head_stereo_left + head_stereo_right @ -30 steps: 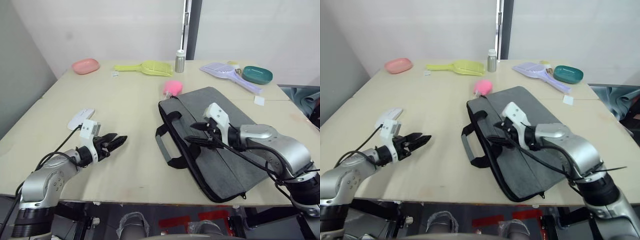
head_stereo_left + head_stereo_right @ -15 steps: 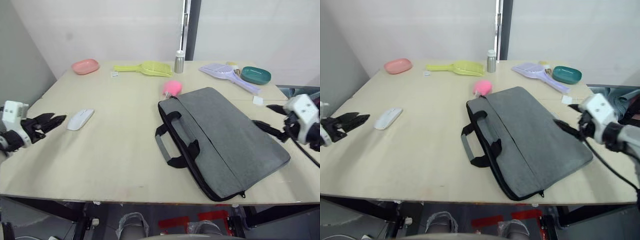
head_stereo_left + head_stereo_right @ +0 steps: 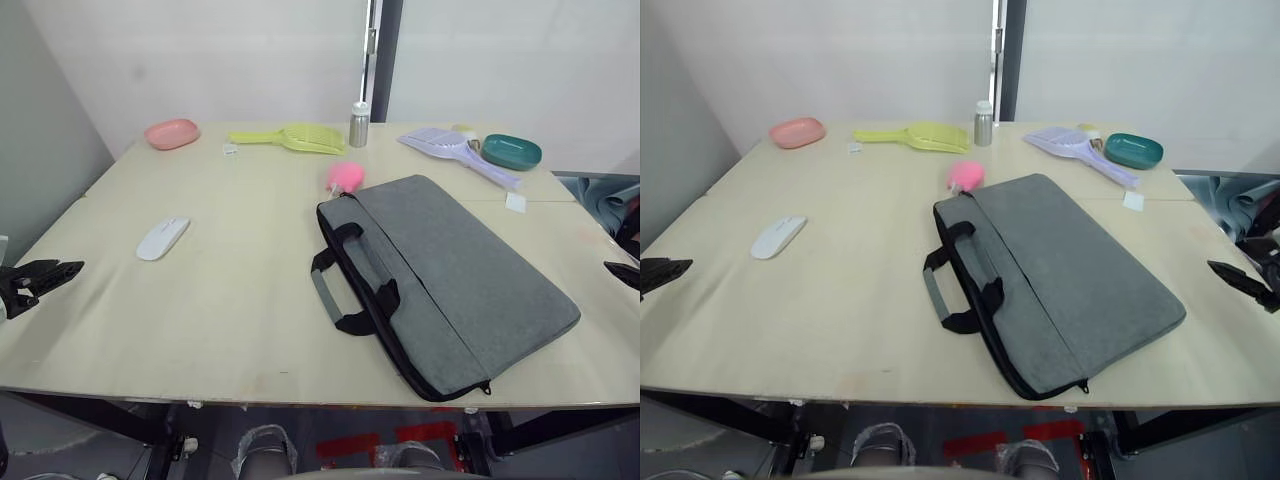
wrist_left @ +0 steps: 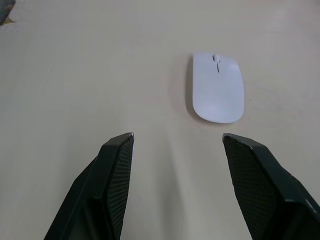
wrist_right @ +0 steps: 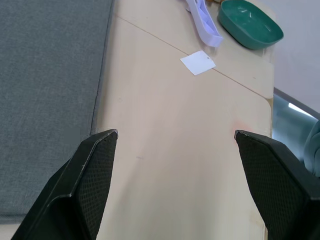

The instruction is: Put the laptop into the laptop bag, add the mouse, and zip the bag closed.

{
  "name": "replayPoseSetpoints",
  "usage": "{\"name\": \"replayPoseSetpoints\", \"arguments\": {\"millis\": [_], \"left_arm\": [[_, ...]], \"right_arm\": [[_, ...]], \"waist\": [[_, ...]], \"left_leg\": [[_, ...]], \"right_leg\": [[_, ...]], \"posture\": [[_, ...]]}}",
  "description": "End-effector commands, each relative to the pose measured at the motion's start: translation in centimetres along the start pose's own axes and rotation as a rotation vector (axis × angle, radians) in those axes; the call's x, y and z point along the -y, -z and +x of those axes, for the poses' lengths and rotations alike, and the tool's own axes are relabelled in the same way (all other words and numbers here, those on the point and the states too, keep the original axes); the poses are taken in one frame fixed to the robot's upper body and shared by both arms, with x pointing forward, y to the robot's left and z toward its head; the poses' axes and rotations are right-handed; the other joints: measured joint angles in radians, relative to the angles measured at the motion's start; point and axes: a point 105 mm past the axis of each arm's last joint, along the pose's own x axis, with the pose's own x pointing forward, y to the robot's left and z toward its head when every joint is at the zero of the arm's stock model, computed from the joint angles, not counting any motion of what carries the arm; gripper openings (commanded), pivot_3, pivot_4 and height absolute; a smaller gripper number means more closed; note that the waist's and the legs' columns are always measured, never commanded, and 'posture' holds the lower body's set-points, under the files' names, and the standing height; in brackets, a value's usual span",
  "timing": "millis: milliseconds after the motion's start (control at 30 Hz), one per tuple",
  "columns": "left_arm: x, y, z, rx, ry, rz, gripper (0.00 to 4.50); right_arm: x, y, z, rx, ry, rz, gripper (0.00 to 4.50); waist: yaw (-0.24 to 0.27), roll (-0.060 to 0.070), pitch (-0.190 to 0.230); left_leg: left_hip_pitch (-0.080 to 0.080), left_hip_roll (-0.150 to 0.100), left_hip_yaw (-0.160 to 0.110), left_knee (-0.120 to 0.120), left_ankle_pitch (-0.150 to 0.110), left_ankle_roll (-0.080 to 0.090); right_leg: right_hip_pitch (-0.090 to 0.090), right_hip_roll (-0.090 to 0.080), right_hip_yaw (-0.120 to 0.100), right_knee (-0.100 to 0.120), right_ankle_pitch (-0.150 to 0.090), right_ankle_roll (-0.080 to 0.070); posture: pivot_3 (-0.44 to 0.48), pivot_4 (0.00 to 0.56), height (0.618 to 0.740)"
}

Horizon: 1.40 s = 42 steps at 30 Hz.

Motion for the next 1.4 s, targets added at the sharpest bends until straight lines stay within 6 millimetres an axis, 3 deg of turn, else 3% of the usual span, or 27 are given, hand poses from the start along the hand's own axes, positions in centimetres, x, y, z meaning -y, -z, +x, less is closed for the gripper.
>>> {"name": "replayPoseSetpoints", "arguments": {"millis": [33, 167, 400, 600, 667, 800, 867, 933, 1100, 1400], "left_arm": [[-0.2, -1.1, -0.2, 0.029, -0.006, 0.033, 2.99], [-0.2, -1.0, -0.1, 0.033, -0.008, 0.018, 2.99], [0.1, -1.2, 0.4, 0.051, 0.002, 0.018, 2.99], [0.0, -0.9, 0.2, 0.064, -0.011, -0.002, 2.99], [0.0, -0.3, 0.3, 0.065, -0.017, -0.011, 2.99], [0.3, -0.1, 1.1, 0.093, -0.029, -0.017, 2.99], [0.4, -0.1, 1.4, 0.105, -0.037, -0.013, 2.99], [0.6, 0.1, 1.5, 0.112, -0.036, -0.019, 2.99], [0.7, 0.3, 1.2, 0.121, -0.044, -0.028, 2.99], [1.9, -1.3, 1.4, 0.145, 0.013, -0.015, 2.99]], "right_arm": [[0.9, -1.0, -0.4, 0.013, 0.019, -0.044, 3.92], [1.4, 0.3, -0.6, -0.041, 0.047, -0.051, 3.92], [1.4, -1.3, 0.0, 0.002, 0.058, -0.071, 3.92], [-4.6, -7.2, 3.6, 0.195, -0.17, -0.106, 3.92], [-9.1, -11.2, 5.2, 0.342, -0.331, -0.103, 3.92], [-14.7, -16.2, 5.9, 0.53, -0.517, -0.075, 3.92], [-16.4, -17.6, 5.8, 0.569, -0.584, -0.037, 3.92], [-19.3, -19.4, 4.9, 0.65, -0.714, 0.002, 3.92], [-22.6, -20.2, 3.4, 0.703, -0.859, -0.06, 3.92], [-22.4, -19.3, 3.2, 0.676, -0.908, -0.069, 3.92]], "waist": [[0.001, 0.0, 0.0], [0.0, 0.0, 0.0], [-0.002, 0.0, 0.0], [-0.011, 0.0, 0.0], [-0.014, 0.0, 0.0], [-0.003, 0.001, 0.001], [0.004, 0.0, 0.0], [0.011, -0.002, 0.0], [0.009, -0.003, -0.001], [0.004, -0.005, -0.002]], "left_leg": [[0.0, 0.0, 0.0, 0.0, 0.0, 0.0], [0.0, 0.0, 0.0, 0.0, 0.001, 0.002], [0.0, 0.0, 0.0, 0.0, 0.0, 0.001], [0.001, 0.001, 0.0, 0.0, 0.001, 0.002], [0.001, 0.001, 0.0, 0.0, 0.001, 0.002], [0.001, 0.001, 0.0, 0.0, 0.001, 0.002], [0.001, 0.001, 0.0, 0.0, 0.002, 0.002], [-0.001, 0.001, -0.001, 0.0, 0.001, 0.002], [-0.001, 0.001, -0.002, -0.001, -0.001, -0.002], [0.0, 0.001, -0.002, -0.001, -0.001, -0.003]], "right_leg": [[0.0, 0.0, 0.0, 0.0, 0.0, 0.0], [0.0, 0.0, 0.0, 0.0, 0.0, 0.0], [0.0, 0.0, 0.0, 0.0, 0.0, -0.001], [0.0, 0.001, 0.0, 0.001, 0.0, -0.001], [0.0, 0.001, 0.0, 0.001, 0.0, -0.001], [-0.001, 0.001, 0.0, 0.002, 0.0, -0.001], [-0.001, 0.001, 0.0, 0.002, 0.0, -0.001], [-0.001, 0.001, -0.002, 0.001, -0.001, -0.002], [-0.001, 0.001, -0.002, 0.0, -0.001, -0.002], [-0.001, 0.001, -0.002, 0.002, -0.001, -0.002]], "posture": [[0.0, 0.15, 0.74], [0.0, 0.15, 0.74], [0.0, 0.15, 0.74], [0.0, 0.15, 0.74], [0.0, 0.15, 0.74], [0.0, 0.15, 0.74], [0.0, 0.15, 0.74], [0.0, 0.15, 0.74], [0.0, 0.15, 0.74], [0.0, 0.15, 0.74]]}}
